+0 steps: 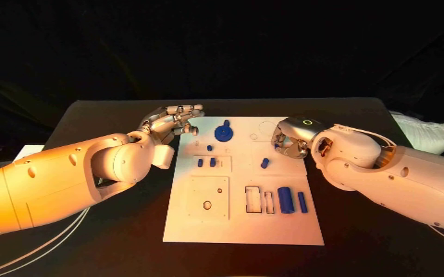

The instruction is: Assemble the parts on the task board

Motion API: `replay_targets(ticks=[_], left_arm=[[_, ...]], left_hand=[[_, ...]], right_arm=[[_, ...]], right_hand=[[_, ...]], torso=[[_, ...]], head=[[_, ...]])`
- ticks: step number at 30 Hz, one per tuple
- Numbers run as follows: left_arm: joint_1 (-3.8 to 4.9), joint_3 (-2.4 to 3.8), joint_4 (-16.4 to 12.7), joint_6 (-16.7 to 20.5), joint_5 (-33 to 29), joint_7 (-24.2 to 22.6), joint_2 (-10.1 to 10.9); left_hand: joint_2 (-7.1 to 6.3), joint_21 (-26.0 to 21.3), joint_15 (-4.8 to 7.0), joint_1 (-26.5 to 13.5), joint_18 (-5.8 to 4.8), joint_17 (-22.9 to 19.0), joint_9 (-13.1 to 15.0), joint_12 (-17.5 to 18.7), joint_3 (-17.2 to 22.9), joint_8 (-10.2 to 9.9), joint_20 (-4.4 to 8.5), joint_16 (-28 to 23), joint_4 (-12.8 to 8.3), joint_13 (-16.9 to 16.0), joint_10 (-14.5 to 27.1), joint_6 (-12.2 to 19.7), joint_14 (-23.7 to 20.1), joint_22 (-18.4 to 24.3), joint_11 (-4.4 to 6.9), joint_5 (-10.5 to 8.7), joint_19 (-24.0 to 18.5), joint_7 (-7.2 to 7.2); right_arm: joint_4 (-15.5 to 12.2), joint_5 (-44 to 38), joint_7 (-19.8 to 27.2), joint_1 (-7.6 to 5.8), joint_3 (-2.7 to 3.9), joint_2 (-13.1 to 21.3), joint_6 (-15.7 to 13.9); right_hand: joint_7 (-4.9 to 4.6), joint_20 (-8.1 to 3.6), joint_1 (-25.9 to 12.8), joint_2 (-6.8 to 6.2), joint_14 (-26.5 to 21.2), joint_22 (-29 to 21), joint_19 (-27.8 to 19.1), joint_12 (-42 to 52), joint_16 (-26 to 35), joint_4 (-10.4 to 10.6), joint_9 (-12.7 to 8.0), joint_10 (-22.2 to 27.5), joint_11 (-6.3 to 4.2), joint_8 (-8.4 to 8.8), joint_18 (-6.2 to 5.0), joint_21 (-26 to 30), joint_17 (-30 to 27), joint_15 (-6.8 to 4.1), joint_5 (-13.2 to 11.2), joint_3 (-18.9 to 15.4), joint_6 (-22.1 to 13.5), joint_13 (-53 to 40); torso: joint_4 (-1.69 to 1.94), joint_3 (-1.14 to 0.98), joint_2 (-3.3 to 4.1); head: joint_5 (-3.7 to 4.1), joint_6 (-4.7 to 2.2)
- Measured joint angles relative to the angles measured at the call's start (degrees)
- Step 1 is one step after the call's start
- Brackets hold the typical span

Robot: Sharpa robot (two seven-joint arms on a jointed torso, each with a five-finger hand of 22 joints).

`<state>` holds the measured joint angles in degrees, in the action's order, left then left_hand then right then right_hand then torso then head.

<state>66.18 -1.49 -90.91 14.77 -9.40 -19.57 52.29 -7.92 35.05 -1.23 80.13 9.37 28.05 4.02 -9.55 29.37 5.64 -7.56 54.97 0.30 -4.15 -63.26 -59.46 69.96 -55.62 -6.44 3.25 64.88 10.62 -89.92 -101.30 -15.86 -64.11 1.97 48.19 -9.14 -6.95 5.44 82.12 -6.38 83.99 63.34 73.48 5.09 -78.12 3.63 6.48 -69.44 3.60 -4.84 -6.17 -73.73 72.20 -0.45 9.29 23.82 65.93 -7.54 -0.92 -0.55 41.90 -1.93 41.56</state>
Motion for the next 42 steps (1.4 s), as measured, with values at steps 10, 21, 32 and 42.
replay_targets(ticks=[10,21,32,42], left_arm=[[0.0,0.0,0.07,-0.01,0.0,0.03,0.0],[0.0,0.0,0.18,-0.03,0.02,0.1,0.0],[-0.01,0.0,0.23,-0.06,0.06,0.18,0.03],[-0.01,0.0,0.63,-0.09,0.07,0.3,0.04]], left_hand=[[0.0,-0.24,-0.12,0.0,0.6,-0.09,0.0,0.0,-0.06,0.24,0.21,0.0,-0.06,0.01,0.01,0.0,-0.12,0.06,0.0,0.0,-0.21,0.0],[0.0,-0.24,-0.15,0.0,0.58,-0.12,-0.01,0.0,-0.06,0.24,0.21,0.0,-0.06,0.01,0.02,0.01,-0.14,0.06,-0.01,0.0,-0.21,0.0],[0.0,-0.24,-0.16,0.0,0.52,-0.14,-0.01,0.0,-0.06,0.24,0.21,0.0,-0.06,0.01,-0.1,0.01,-0.12,0.05,0.11,0.0,-0.2,0.0],[0.0,-0.24,-0.23,0.0,0.5,-0.14,-0.02,-0.22,-0.22,0.24,0.2,0.0,-0.23,0.02,-0.1,0.01,-0.03,0.13,0.11,0.0,-0.2,0.0]], right_arm=[[-0.21,-0.81,-0.26,0.16,0.02,-0.07,-0.13],[-1.91,-1.66,-0.78,0.69,-0.2,1.19,-2.01],[-6.61,-1.4,-1.14,0.57,0.42,4.0,-3.97],[-11.97,-0.82,-1.34,0.77,0.55,2.97,-6.36]], right_hand=[[0.04,-0.42,0.6,1.06,0.14,0.97,0.42,0.29,-0.44,-1.9,0.71,-1.26,0.15,-0.46,0.0,-0.66,0.19,-0.3,-1.57,1.89,1.05,0.39],[0.04,-0.62,1.05,1.5,0.14,1.56,0.61,-0.06,-0.44,-2.78,0.73,-1.5,0.33,-0.38,0.0,-1.04,0.26,-0.3,-1.9,2.75,1.04,0.73],[-0.18,-0.41,1.06,1.5,0.14,1.88,0.81,-0.06,-0.43,-2.87,0.82,-1.53,0.32,-0.2,0.0,-1.27,0.25,-0.29,-2.01,2.98,1.26,0.73],[-0.19,-0.41,1.06,1.49,0.14,2.07,0.81,-0.06,-0.43,-2.79,0.86,-1.63,0.39,-0.14,0.0,-1.49,0.24,-0.29,-2.13,3.09,1.25,0.82]], torso=[[-0.01,0.02,0.0],[0.03,0.02,-0.01],[-0.11,0.04,-0.06],[0.07,0.05,-0.05]], head=[[0.04,0.02],[0.12,-0.06],[0.23,-0.1],[0.05,-0.1]])
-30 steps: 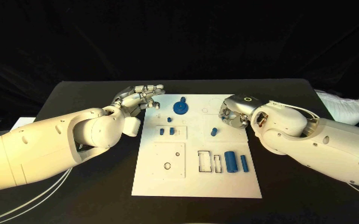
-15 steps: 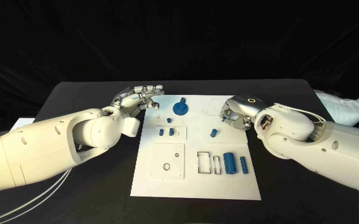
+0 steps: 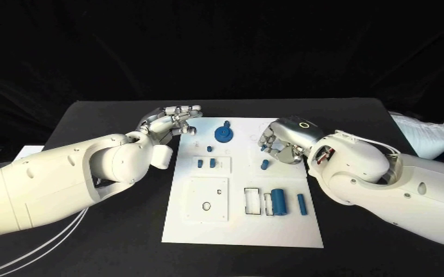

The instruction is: Assemble the parts on the task board

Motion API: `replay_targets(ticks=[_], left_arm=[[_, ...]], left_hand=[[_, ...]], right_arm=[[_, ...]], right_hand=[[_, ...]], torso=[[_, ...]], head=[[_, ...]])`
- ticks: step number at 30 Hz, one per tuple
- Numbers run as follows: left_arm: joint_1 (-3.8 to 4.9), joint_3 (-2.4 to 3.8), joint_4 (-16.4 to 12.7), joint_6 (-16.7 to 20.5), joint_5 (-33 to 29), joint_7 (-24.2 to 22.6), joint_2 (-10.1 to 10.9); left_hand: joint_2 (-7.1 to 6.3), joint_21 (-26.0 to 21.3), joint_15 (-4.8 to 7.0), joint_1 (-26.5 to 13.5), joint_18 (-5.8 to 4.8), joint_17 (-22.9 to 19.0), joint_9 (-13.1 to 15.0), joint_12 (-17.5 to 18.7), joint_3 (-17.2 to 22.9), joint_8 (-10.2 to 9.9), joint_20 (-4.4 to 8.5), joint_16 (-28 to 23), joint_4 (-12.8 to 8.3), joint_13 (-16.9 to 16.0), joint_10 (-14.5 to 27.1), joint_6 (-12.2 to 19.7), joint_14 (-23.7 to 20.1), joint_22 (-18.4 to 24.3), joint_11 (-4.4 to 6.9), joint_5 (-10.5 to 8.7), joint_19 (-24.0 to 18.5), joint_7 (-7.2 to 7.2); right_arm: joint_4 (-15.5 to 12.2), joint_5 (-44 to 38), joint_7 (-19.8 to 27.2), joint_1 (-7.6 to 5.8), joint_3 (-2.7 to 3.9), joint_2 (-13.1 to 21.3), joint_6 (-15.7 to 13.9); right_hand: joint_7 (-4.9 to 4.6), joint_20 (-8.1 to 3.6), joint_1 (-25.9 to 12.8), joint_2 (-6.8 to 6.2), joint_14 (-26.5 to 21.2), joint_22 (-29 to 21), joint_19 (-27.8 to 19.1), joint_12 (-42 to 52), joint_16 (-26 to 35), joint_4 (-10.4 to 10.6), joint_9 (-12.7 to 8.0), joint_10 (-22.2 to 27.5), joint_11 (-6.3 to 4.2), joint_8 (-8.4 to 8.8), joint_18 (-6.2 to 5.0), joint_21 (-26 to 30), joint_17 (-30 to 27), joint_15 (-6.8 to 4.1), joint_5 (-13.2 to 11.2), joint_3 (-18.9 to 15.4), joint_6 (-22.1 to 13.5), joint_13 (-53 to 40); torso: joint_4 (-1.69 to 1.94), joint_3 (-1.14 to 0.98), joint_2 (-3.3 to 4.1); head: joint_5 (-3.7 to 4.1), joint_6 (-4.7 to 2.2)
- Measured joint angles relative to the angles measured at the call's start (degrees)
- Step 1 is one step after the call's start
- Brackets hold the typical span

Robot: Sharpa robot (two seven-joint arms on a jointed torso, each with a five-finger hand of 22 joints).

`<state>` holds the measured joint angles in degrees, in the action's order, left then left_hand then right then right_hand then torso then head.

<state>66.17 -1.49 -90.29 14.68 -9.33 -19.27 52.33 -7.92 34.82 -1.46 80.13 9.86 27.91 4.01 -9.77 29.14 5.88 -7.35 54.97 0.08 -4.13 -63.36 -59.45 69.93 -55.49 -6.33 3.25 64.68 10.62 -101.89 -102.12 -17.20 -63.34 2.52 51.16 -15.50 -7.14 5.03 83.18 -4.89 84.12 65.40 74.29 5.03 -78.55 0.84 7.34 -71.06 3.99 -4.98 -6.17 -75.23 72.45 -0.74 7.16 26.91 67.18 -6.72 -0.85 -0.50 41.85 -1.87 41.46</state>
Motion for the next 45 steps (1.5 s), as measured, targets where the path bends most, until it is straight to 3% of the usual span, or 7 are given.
replay_targets(ticks=[5,11,22,30,45], left_arm=[[0.0,0.0,0.01,-0.02,0.0,0.03,-0.02],[0.0,0.0,-0.1,-0.06,0.0,0.05,-0.14],[0.0,0.0,-0.39,-0.11,0.0,0.08,-0.29],[0.0,0.0,-0.43,-0.14,0.0,0.14,-0.32],[0.0,0.01,-0.37,-0.21,0.0,0.22,-0.43]], left_hand=[[0.0,0.0,0.0,0.0,-0.01,-0.05,0.0,0.0,0.0,0.0,0.0,0.0,0.0,0.0,0.0,0.0,0.01,0.0,0.0,0.0,0.0,0.0],[0.0,0.0,0.13,0.0,-0.02,-0.1,0.0,0.0,0.0,0.0,0.0,0.0,0.0,0.0,0.0,0.0,-0.12,0.0,0.0,0.0,0.0,0.0],[0.0,0.0,0.22,0.0,-0.02,-0.1,0.0,0.0,0.01,0.0,0.0,0.0,0.0,0.0,0.01,0.0,-0.2,-0.01,0.0,0.0,0.0,0.0],[0.0,0.0,0.22,0.0,-0.02,-0.1,-0.01,0.0,0.01,0.0,0.0,0.0,0.01,0.01,0.01,0.0,-0.2,0.04,0.0,0.0,0.0,0.0],[0.0,0.0,0.2,0.0,-0.03,-0.16,-0.01,0.0,-0.15,0.0,0.0,0.0,-0.16,0.01,0.02,0.0,-0.18,0.11,-0.01,0.0,0.0,0.0]], right_arm=[[-1.99,0.55,0.19,0.61,0.01,-1.74,-0.85],[-2.64,1.52,0.56,1.88,-0.04,-4.96,-0.95],[0.27,3.73,2.32,5.78,-0.47,-10.16,0.89],[1.49,4.7,3.39,6.73,-0.74,-11.78,2.85],[1.68,4.67,3.72,6.96,-0.83,-12.19,5.45]], right_hand=[[-0.01,0.0,0.0,0.0,0.0,0.0,0.0,-0.31,0.0,-0.22,0.0,-0.22,-0.2,-0.08,0.0,0.0,0.0,0.0,-0.08,0.22,-0.02,0.14],[-0.01,0.0,-0.01,-0.01,0.0,0.0,0.0,-0.31,0.0,-0.22,-0.01,-0.29,-0.13,-0.08,0.0,0.0,-0.09,0.0,-0.04,0.22,-0.04,0.17],[0.0,0.0,-0.01,-0.02,0.0,-0.09,0.0,-0.53,0.0,-0.61,0.14,-0.51,-0.3,-0.07,0.0,0.0,-0.31,0.0,0.87,0.94,-0.08,0.34],[-0.12,0.0,-0.25,-0.26,0.0,-0.16,-0.01,-0.76,0.0,-0.61,0.17,-0.63,-0.23,-0.01,0.0,0.0,-0.39,0.0,0.94,0.94,0.04,0.36],[-0.12,0.0,-0.65,-0.01,0.0,-0.16,-0.01,-0.77,0.0,-0.61,0.15,-0.82,-0.2,0.43,0.0,0.0,-0.47,0.0,0.94,0.94,0.04,0.6]], torso=[[0.0,0.04,0.02],[-0.07,0.13,0.03],[-0.05,0.08,0.07],[-0.08,0.03,0.1],[-0.14,-0.01,0.06]], head=[[-0.72,0.28],[-2.2,0.83],[-3.84,1.85],[-4.31,2.34],[-4.59,2.76]])
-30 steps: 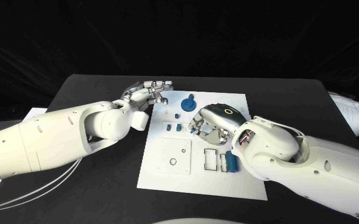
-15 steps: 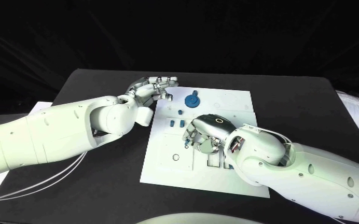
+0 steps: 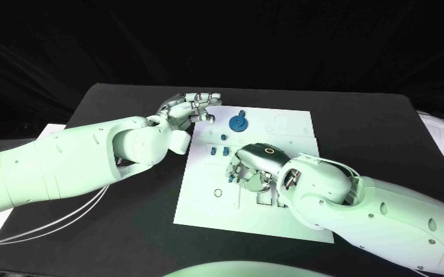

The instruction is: Assemble the parts on the task board

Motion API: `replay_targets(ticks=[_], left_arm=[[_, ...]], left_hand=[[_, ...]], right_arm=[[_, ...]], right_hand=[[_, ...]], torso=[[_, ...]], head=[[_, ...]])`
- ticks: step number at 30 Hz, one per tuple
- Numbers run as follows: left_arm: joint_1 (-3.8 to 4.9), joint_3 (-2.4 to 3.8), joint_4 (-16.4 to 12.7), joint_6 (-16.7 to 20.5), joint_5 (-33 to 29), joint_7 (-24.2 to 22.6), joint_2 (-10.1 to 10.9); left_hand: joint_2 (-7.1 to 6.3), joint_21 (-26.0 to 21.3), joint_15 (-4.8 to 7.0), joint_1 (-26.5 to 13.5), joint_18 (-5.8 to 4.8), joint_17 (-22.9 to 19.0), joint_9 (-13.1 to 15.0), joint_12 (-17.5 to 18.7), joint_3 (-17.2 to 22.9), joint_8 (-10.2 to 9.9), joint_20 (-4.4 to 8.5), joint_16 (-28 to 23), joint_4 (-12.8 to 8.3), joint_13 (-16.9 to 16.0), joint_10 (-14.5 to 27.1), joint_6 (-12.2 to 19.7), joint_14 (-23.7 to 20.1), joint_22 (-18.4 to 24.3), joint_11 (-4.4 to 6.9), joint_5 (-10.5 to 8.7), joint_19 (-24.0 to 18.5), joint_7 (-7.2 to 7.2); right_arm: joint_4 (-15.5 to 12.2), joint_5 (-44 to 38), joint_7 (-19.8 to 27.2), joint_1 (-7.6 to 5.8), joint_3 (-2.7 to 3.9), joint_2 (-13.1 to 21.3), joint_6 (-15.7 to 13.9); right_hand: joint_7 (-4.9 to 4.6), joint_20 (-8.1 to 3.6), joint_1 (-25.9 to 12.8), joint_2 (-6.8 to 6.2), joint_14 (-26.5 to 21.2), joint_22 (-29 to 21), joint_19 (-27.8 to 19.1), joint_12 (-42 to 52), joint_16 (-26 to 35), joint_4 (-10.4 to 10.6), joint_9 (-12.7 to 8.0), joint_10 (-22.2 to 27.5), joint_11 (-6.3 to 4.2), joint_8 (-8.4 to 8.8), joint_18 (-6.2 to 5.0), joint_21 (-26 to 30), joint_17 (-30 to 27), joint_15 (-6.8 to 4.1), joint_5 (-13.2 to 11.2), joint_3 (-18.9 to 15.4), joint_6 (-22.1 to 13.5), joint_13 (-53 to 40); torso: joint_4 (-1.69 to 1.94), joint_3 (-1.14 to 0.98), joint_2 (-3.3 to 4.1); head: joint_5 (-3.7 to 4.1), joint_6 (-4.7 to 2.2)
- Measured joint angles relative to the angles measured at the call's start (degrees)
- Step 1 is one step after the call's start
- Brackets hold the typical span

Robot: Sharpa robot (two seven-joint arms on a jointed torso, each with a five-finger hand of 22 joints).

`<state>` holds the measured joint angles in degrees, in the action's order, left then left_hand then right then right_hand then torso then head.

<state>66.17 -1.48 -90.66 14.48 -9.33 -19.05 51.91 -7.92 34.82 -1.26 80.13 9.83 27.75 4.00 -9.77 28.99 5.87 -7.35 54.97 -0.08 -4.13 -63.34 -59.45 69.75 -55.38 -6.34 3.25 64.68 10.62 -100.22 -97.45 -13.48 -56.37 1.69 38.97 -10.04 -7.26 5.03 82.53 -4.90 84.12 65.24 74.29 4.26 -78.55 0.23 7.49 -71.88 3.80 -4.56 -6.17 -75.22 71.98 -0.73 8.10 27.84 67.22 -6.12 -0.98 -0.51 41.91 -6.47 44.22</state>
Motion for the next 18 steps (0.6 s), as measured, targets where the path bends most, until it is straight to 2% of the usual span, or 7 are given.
replay_targets(ticks=[18], left_arm=[[0.0,0.0,0.17,-0.06,0.0,0.08,0.07]], left_hand=[[0.0,0.0,-0.08,0.0,-0.01,0.01,0.0,0.0,0.0,0.0,0.0,0.0,0.0,0.0,0.08,0.0,0.09,-0.01,-0.08,0.0,0.0,0.0]], right_arm=[[-0.38,-3.0,-1.25,0.15,-0.05,0.32,-0.54]], right_hand=[[0.06,0.0,-0.07,-0.08,0.0,0.0,0.0,-0.12,0.0,0.0,0.05,-0.04,0.06,-0.07,0.0,0.0,-0.06,0.0,-0.04,-0.01,-0.13,-0.01]], torso=[[0.02,0.0,0.01]], head=[[-0.13,0.0]])
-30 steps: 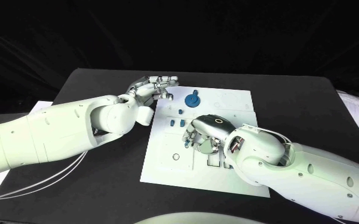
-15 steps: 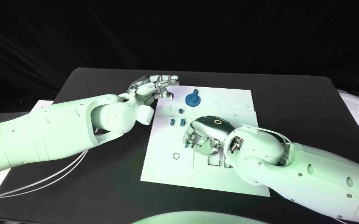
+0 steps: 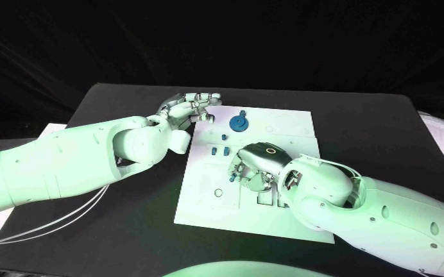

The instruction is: Assemble the parts on the task board

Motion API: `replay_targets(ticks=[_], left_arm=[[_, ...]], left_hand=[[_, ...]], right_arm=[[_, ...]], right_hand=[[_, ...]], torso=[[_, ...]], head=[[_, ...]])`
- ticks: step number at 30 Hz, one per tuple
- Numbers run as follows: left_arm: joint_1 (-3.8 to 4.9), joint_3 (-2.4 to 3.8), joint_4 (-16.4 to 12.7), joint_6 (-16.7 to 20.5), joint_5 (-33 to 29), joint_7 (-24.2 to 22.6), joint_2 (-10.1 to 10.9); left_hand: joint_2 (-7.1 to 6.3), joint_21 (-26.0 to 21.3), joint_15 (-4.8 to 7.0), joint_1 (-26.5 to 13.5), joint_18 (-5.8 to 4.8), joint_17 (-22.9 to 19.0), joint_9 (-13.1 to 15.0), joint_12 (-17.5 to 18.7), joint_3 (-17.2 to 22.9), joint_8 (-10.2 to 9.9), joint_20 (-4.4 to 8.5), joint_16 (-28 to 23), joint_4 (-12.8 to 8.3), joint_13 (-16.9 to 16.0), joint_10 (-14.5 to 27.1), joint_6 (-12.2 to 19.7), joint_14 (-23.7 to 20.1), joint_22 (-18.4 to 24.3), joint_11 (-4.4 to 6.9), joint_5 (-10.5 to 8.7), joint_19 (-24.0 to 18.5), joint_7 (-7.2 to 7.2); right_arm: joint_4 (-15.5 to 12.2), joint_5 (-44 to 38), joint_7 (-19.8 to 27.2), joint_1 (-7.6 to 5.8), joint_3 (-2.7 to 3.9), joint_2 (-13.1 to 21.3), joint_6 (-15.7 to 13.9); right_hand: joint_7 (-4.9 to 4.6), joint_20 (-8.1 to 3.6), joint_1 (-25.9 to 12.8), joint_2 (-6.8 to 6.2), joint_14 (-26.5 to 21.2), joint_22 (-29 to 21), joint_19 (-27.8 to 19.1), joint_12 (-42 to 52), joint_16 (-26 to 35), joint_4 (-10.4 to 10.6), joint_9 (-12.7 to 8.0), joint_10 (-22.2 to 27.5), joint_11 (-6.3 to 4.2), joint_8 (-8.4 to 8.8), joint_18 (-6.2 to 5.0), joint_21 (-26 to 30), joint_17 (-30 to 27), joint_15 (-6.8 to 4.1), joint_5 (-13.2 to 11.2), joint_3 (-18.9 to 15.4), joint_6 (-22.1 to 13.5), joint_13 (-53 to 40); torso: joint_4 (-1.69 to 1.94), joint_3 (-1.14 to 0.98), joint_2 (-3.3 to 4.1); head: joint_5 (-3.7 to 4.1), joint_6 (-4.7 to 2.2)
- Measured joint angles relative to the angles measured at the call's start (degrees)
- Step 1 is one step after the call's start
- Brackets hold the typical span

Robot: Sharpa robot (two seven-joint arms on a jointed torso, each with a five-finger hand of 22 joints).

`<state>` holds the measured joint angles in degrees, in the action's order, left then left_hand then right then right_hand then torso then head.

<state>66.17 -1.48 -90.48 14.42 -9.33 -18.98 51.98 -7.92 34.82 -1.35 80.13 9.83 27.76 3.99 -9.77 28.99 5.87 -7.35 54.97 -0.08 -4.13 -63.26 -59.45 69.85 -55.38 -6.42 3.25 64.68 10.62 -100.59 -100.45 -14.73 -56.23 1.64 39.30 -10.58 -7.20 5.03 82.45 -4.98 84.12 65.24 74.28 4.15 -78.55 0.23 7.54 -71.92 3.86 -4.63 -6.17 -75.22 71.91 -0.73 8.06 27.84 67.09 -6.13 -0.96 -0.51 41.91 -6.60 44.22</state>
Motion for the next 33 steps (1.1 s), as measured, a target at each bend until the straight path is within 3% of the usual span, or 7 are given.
replay_targets(ticks=[17,33], left_arm=[[0.0,0.0,0.1,-0.15,0.04,0.14,0.02],[0.0,0.0,0.04,-0.2,0.2,0.2,0.07]], left_hand=[[0.0,-0.21,-0.22,0.0,0.0,-0.1,0.0,0.0,0.0,0.0,0.0,0.0,0.0,0.0,0.11,0.0,-0.18,0.0,0.07,0.0,0.0,0.0],[0.0,-0.21,-0.08,0.0,0.0,-0.1,0.0,0.0,0.0,0.0,0.0,0.0,0.0,0.0,0.19,0.0,-0.32,-0.01,0.0,0.0,0.0,0.0]], right_arm=[[-0.53,-1.34,-0.78,0.09,0.04,0.21,-0.36],[-0.25,-2.4,-1.83,-0.08,0.14,-0.96,3.29]], right_hand=[[-0.12,0.0,-0.52,-0.07,0.0,0.0,0.0,0.0,0.0,0.0,0.07,-0.09,0.1,0.08,0.0,0.0,0.0,0.0,-0.11,0.0,0.08,-0.04],[-0.18,0.0,-1.04,-0.02,0.0,0.0,0.0,0.01,0.0,0.0,0.19,-0.16,0.18,0.01,0.0,0.0,-0.1,0.0,-0.45,-0.01,0.01,0.05]], torso=[[-0.01,0.0,0.0],[0.03,0.08,-0.03]], head=[[-0.07,0.18],[-0.07,0.4]])
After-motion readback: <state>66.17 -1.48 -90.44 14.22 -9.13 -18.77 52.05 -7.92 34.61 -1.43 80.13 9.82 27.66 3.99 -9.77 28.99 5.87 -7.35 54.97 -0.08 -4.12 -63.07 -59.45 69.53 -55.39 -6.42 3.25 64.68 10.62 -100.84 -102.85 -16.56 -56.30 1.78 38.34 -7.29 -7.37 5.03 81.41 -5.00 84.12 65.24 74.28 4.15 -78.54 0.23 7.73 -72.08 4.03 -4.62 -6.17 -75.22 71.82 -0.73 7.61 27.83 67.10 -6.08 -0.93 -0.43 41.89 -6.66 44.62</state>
